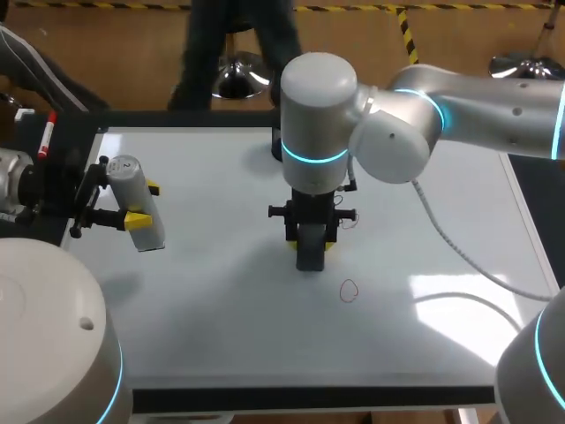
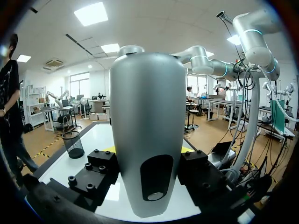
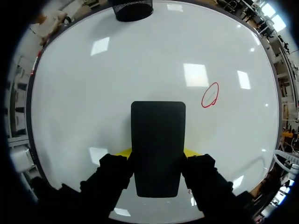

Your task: Pick up the inspection probe, press it on each red-marked spot on the whiteboard one by one, put down the probe, pick up the eraser, and wipe off all the red marks.

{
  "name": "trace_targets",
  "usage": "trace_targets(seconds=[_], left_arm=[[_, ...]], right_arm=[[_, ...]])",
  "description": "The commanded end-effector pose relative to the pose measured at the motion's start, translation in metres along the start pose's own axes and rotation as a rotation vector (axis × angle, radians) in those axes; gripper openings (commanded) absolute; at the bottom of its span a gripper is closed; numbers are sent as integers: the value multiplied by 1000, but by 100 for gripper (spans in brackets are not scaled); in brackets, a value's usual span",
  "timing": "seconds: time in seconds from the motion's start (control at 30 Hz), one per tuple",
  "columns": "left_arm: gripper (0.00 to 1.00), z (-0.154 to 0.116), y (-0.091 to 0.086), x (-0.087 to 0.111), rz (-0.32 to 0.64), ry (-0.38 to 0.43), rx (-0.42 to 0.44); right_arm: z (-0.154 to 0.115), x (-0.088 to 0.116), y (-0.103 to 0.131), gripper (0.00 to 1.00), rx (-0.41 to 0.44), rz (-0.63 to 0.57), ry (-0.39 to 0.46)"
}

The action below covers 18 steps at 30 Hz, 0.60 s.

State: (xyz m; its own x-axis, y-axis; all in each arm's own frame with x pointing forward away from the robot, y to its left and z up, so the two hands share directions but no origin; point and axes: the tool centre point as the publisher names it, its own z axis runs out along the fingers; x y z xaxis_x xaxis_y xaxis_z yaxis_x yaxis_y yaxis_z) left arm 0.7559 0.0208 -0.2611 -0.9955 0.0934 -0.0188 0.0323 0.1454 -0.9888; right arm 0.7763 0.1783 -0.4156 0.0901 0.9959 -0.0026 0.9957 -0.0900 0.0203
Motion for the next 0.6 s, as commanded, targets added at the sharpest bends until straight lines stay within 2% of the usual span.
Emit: trace_targets(seconds=[0.03, 0.2, 0.6], left_arm=[[0, -1, 0, 0, 3, 1, 2], [0, -1, 0, 0, 3, 1, 2], [0, -1, 0, 0, 3, 1, 2]], right_arm=[[-15, 5, -5, 0, -22, -9, -1], [-19, 20, -9, 0, -32, -32, 3], [-9, 51, -12, 0, -13, -68, 16]])
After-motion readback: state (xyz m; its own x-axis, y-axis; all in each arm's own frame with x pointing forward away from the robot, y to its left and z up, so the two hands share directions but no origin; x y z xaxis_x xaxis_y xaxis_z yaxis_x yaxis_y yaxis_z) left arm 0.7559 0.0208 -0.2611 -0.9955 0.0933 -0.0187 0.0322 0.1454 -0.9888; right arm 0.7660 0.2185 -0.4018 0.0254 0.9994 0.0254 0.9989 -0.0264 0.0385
